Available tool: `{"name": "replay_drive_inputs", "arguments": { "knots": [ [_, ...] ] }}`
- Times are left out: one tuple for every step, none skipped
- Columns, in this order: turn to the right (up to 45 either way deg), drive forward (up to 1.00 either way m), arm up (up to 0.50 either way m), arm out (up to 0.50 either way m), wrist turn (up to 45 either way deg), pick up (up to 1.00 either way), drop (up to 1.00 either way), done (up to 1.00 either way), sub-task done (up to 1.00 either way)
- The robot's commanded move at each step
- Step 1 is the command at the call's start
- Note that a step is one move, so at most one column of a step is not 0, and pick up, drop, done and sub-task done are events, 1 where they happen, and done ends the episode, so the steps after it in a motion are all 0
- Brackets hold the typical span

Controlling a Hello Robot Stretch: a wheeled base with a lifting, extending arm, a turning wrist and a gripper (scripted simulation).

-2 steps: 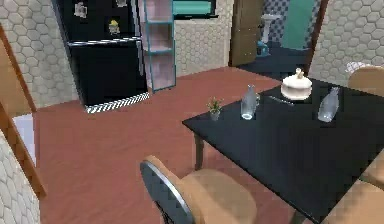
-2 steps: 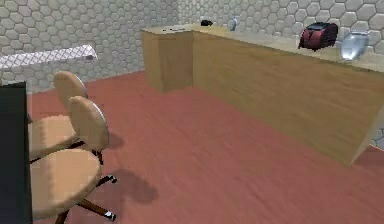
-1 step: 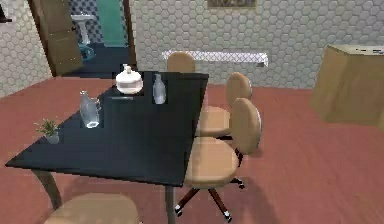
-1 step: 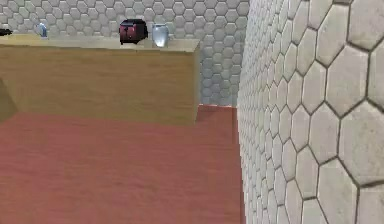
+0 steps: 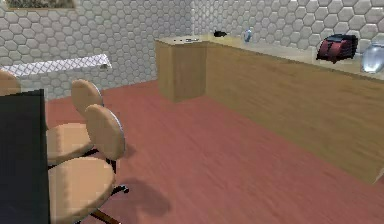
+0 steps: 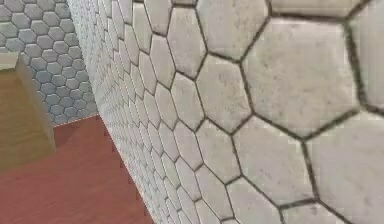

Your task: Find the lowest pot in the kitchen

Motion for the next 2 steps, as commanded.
{"name": "replay_drive_inputs", "arguments": {
  "knots": [
    [0.0, 1.00, 0.00, 0.00, 0.0, 0.00, 0.00, 0.00, 0.00],
    [12.0, 0.00, 0.00, 0.00, 0.0, 0.00, 0.00, 0.00, 0.00]
  ]
}}
